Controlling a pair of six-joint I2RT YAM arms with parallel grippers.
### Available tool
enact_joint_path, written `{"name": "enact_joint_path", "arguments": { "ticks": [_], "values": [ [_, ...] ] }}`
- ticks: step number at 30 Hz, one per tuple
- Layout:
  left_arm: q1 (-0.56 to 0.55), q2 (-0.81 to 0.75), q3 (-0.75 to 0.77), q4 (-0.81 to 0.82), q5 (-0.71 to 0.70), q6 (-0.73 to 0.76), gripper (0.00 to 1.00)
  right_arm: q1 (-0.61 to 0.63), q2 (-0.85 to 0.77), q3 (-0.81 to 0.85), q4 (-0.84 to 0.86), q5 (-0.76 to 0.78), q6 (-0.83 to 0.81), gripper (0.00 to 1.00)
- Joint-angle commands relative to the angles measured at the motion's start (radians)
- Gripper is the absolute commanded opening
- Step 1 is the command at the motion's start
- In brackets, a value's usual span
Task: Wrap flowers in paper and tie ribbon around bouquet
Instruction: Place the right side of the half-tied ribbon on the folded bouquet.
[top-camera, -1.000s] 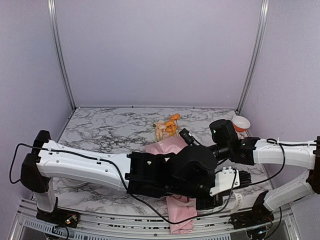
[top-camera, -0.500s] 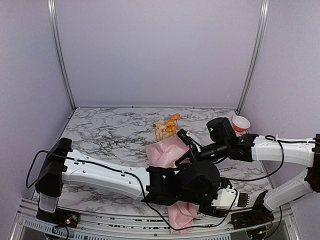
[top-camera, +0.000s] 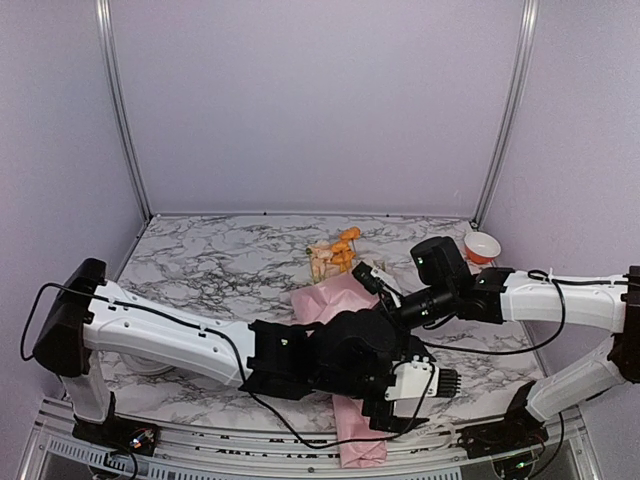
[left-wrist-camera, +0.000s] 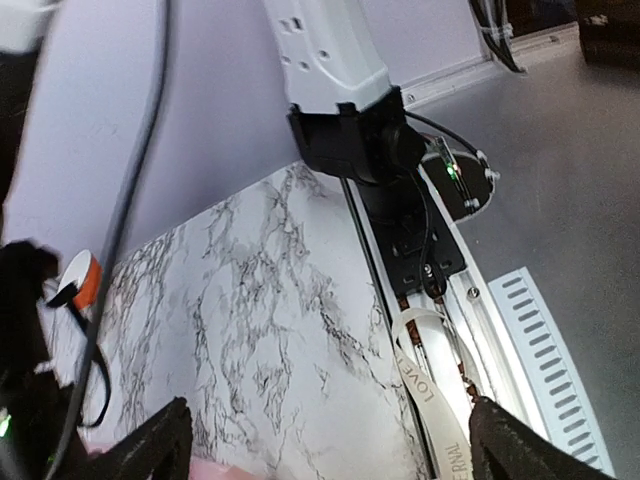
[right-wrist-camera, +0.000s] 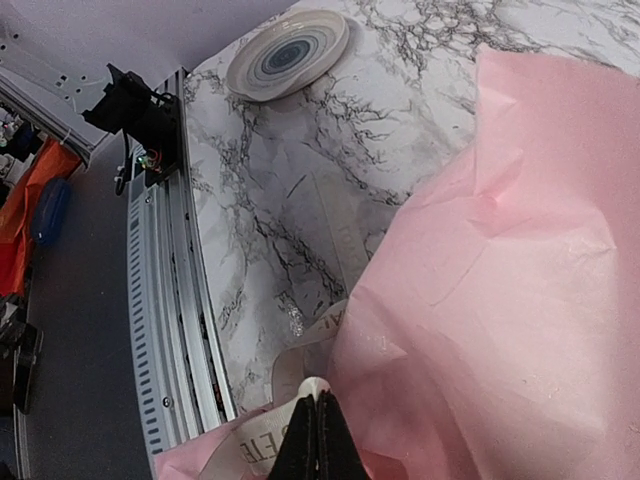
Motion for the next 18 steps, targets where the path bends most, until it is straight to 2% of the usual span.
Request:
{"name": "enact_joint_path", "arguments": {
  "ticks": [1, 4, 6, 8, 12, 18],
  "values": [
    [0.044, -0.266, -0.251, 0.236, -0.059, -0.174, 0.86, 0.002, -0.006, 0.023, 0.058, -0.082, 0.026, 0.0],
    [0.098, -0.399, -0.436, 0.305, -0.126, -0.326, 0.56, 0.023, -0.013, -0.004, 0.132, -0.118, 0.051, 0.0],
    [0.112, -0.469, -0.58, 0.358, -0.167, -0.385, 0.49, 0.035, -0.013, -0.013, 0.164, -0.129, 0.051, 0.0],
    [0.118, -0.517, -0.698, 0.451, -0.184, -0.415, 0.5, 0.043, -0.008, -0.019, 0.189, -0.147, 0.052, 0.0],
    [0.173, -0.521, -0.865, 0.638, -0.158, -0.473, 0.65, 0.067, 0.01, -0.023, 0.238, -0.203, 0.057, 0.0],
    [0.21, -0.395, -0.824, 0.719, -0.032, -0.472, 0.75, 0.117, 0.044, -0.016, 0.269, -0.224, 0.048, 0.0]
  ]
}}
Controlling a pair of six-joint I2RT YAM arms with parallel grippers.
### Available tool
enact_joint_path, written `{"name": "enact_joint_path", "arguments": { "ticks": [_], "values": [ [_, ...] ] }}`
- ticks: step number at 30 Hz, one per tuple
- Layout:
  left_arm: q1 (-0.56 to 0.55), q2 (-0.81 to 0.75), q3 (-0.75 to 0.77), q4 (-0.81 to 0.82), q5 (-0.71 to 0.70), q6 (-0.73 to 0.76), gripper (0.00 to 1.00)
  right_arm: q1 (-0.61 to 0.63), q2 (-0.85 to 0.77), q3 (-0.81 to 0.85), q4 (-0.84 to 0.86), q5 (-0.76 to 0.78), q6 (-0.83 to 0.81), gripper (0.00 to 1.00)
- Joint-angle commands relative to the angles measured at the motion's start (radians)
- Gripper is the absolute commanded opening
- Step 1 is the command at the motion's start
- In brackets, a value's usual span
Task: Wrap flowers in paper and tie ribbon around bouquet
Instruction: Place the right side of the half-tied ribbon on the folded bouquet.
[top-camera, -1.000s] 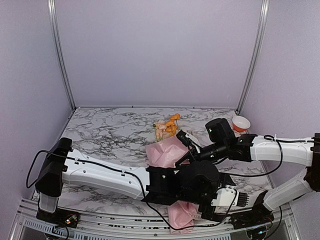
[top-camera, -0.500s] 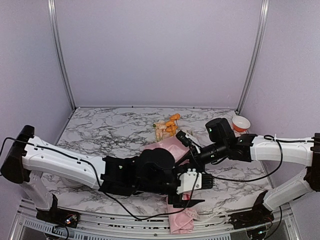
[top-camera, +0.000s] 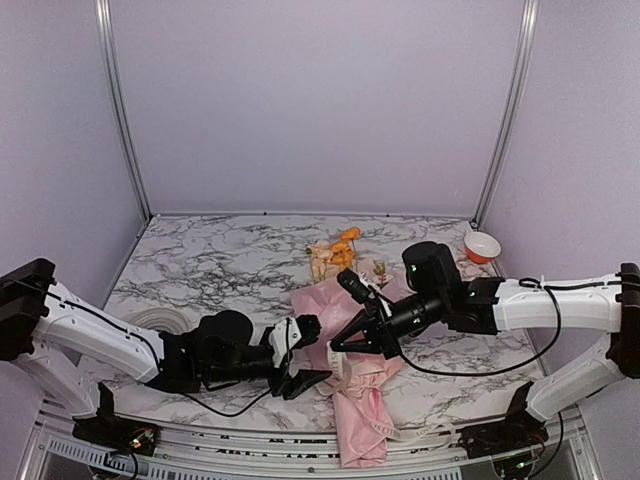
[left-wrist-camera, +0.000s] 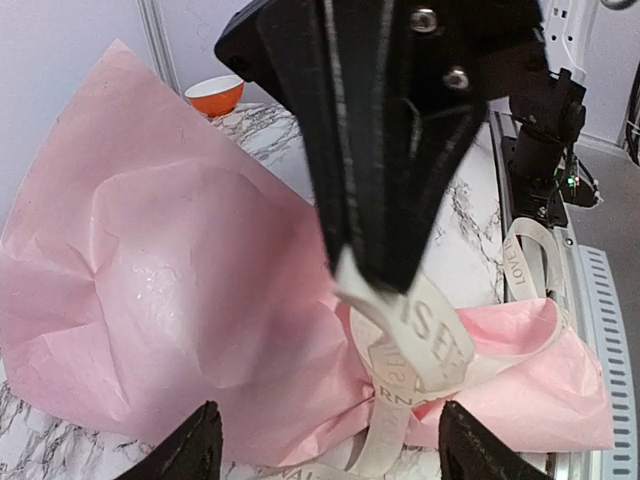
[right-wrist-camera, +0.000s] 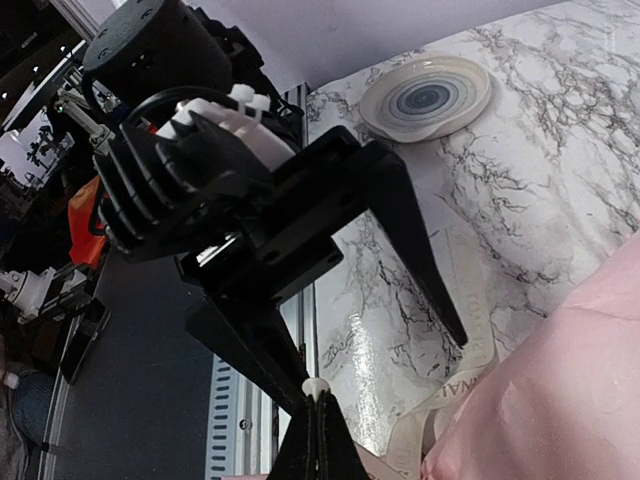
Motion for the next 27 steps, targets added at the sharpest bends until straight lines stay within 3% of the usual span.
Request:
{"name": "enact_joint_path", "arguments": {
  "ticks": [1, 4, 11, 17, 23, 24, 26, 27],
  "values": [
    [0.011, 0.066, 0.057, 0.175, 0.073, -0.022, 0.75, 0.02, 0.03, 0.007, 0.053, -0.043, 0.0, 0.0],
    [0.026, 0.094, 0.055, 0.232, 0.088, -0.033, 0.68, 0.02, 0.031, 0.006, 0.051, -0.046, -0.003, 0.0],
    [0.034, 0.176, 0.062, 0.352, 0.298, -0.054, 0.59, 0.02, 0.042, 0.014, 0.047, -0.049, -0.014, 0.0],
    [0.034, 0.209, 0.074, 0.362, 0.326, -0.063, 0.35, 0.018, 0.046, 0.022, 0.037, -0.046, -0.025, 0.0],
    [0.036, 0.207, 0.069, 0.367, 0.328, -0.07, 0.32, 0.013, 0.046, 0.026, 0.016, -0.033, -0.036, 0.0],
    [0.036, 0.207, 0.067, 0.369, 0.324, -0.071, 0.25, 0.012, 0.044, 0.026, 0.015, -0.031, -0.036, 0.0],
    [0.036, 0.21, 0.065, 0.371, 0.291, -0.082, 0.0, 0.013, 0.042, 0.028, 0.01, -0.029, -0.036, 0.0],
    [0.036, 0.211, 0.062, 0.372, 0.28, -0.085, 0.0, 0.012, 0.04, 0.033, -0.004, -0.023, -0.039, 0.0]
  ]
}}
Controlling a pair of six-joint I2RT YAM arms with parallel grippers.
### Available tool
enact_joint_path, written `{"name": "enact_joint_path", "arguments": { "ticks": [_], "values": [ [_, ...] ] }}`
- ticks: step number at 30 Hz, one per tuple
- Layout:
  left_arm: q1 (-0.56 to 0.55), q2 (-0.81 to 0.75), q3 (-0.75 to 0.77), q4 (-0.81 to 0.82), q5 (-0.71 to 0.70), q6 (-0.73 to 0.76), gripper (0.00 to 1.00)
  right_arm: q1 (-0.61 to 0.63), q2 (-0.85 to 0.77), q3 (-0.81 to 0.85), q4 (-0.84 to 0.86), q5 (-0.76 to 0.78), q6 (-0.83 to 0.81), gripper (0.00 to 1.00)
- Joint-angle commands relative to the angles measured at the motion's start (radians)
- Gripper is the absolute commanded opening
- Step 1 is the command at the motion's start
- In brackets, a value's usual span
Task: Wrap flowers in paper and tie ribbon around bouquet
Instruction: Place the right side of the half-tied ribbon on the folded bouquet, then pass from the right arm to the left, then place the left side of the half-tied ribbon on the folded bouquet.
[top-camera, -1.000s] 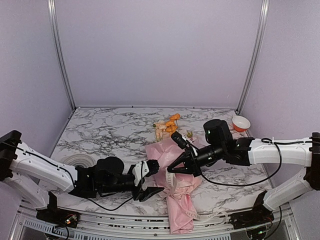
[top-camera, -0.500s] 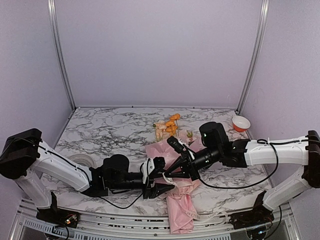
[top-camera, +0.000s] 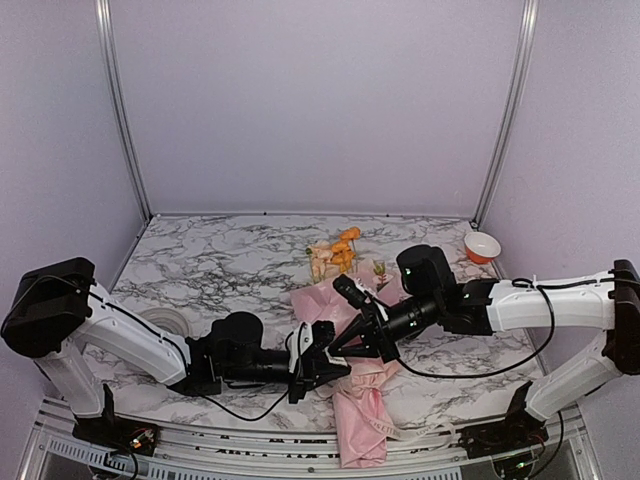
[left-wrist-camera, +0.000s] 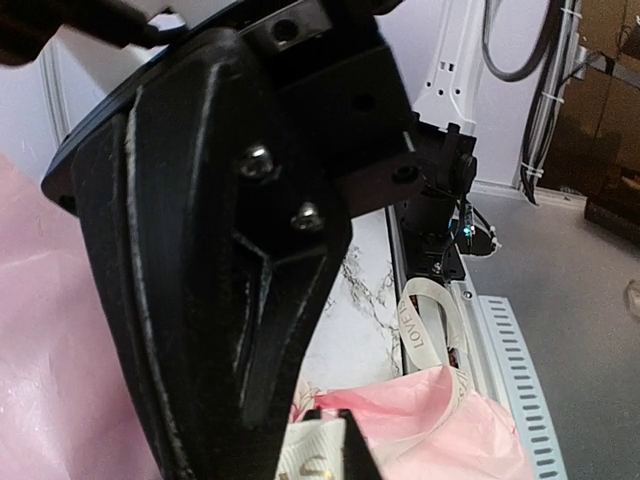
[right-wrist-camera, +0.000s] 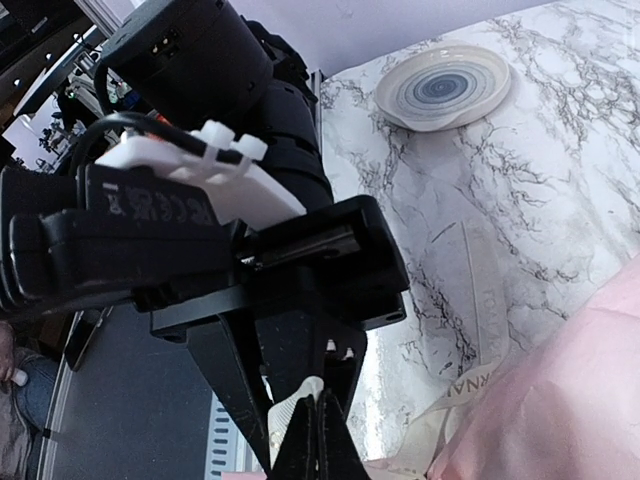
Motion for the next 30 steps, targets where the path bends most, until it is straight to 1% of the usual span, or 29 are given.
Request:
{"name": "enact_joint_path", "arguments": {
  "ticks": [1, 3, 6, 8, 11, 13, 17, 20, 25, 30],
  "values": [
    [0.006, 0.005, 0.005, 0.053, -0.034, -0.014, 0.0, -0.003, -0.006, 0.04, -0.06, 0.041, -0.02, 0.04],
    [0.007, 0.01, -0.009, 0.061, -0.052, -0.021, 0.0, -0.004, -0.028, 0.054, -0.14, 0.125, -0.033, 0.14],
    [0.008, 0.017, -0.028, 0.076, -0.076, -0.038, 0.0, -0.011, -0.082, 0.049, -0.246, 0.281, -0.03, 0.18],
    [0.008, 0.019, -0.035, 0.083, -0.087, -0.043, 0.0, -0.014, -0.115, 0.03, -0.286, 0.358, -0.018, 0.24],
    [0.009, 0.022, -0.035, 0.087, -0.093, -0.047, 0.0, -0.014, -0.135, -0.008, -0.29, 0.392, 0.004, 0.34],
    [0.008, 0.026, -0.035, 0.09, -0.094, -0.046, 0.0, -0.011, -0.129, -0.022, -0.279, 0.404, 0.009, 0.39],
    [0.008, 0.025, -0.037, 0.09, -0.106, -0.052, 0.0, -0.005, -0.077, -0.014, -0.313, 0.445, -0.002, 0.4],
    [0.009, 0.023, -0.044, 0.092, -0.117, -0.056, 0.0, 0.009, -0.053, -0.024, -0.321, 0.445, -0.005, 0.41],
    [0.008, 0.023, -0.049, 0.095, -0.12, -0.059, 0.0, 0.035, -0.02, -0.021, -0.33, 0.422, -0.005, 0.5],
    [0.009, 0.019, -0.058, 0.104, -0.127, -0.063, 0.0, 0.042, -0.005, -0.03, -0.338, 0.435, 0.005, 0.49]
  ]
}}
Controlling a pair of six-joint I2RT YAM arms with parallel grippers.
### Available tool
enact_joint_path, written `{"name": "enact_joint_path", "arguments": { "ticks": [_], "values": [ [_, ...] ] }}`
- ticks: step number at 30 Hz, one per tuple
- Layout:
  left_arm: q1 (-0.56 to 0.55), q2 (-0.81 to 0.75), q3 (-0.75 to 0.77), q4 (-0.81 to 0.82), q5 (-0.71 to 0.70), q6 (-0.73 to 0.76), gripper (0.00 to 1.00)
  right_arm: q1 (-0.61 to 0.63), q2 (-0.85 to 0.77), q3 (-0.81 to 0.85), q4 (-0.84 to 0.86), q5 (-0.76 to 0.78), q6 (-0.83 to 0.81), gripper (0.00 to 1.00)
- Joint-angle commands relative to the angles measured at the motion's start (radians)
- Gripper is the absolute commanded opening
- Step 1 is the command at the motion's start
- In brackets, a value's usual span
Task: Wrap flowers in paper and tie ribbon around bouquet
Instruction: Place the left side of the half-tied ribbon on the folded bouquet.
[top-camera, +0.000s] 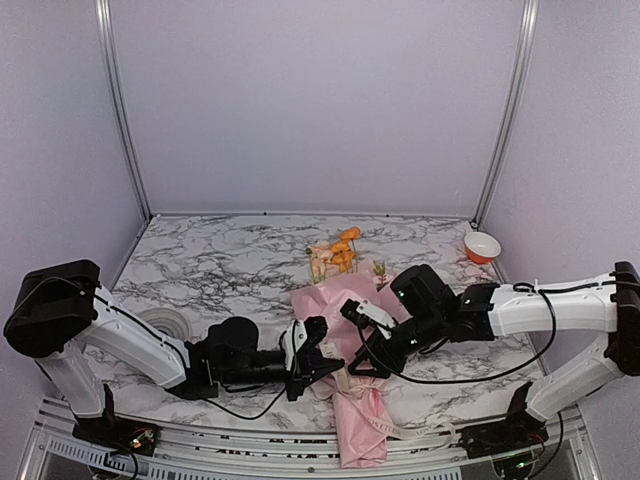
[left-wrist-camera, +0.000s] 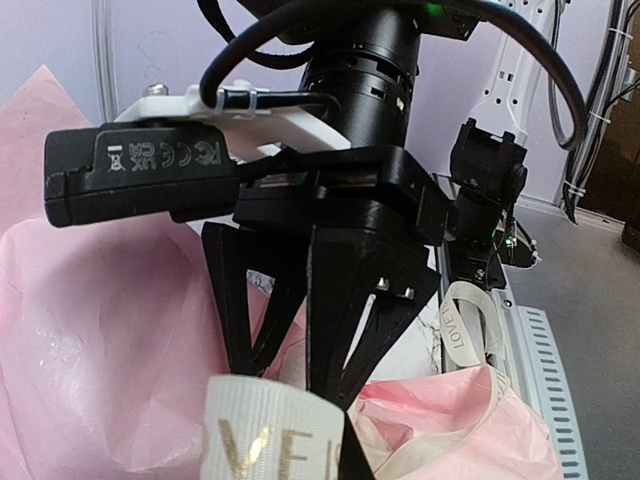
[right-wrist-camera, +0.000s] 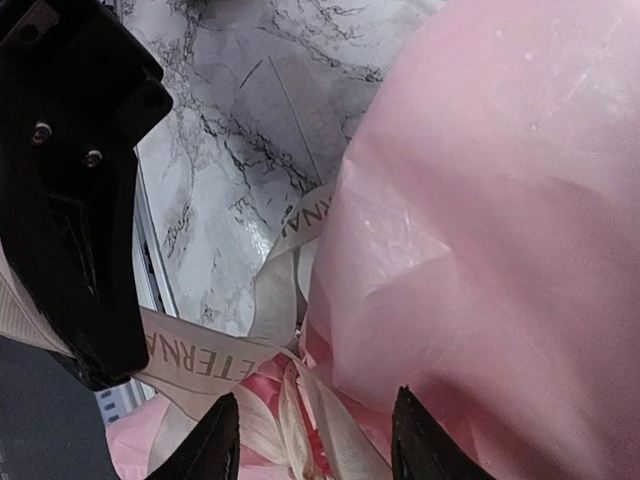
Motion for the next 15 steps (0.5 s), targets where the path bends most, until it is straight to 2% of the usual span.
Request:
{"name": "enact_joint_path", "arguments": {
  "ticks": [1, 9, 10, 13, 15],
  "values": [
    [0.004, 0.003, -0.02, 0.046, -0.01, -0.013, 0.0, 0.009, 0.018, -0.008, -0.023, 0.016, 0.007, 0.49],
    [0.005, 0.001, -0.027, 0.052, -0.018, -0.016, 0.0, 0.009, 0.046, -0.008, -0.063, 0.034, 0.038, 0.49],
    [0.005, 0.001, -0.027, 0.052, -0.019, -0.016, 0.0, 0.009, 0.044, -0.008, -0.063, 0.033, 0.04, 0.43],
    [0.005, 0.004, -0.025, 0.053, -0.023, -0.018, 0.0, 0.009, 0.04, -0.006, -0.055, 0.031, 0.046, 0.14],
    [0.005, 0.002, -0.026, 0.053, -0.041, -0.023, 0.0, 0.009, 0.034, 0.002, -0.057, 0.022, 0.049, 0.02]
  ]
}}
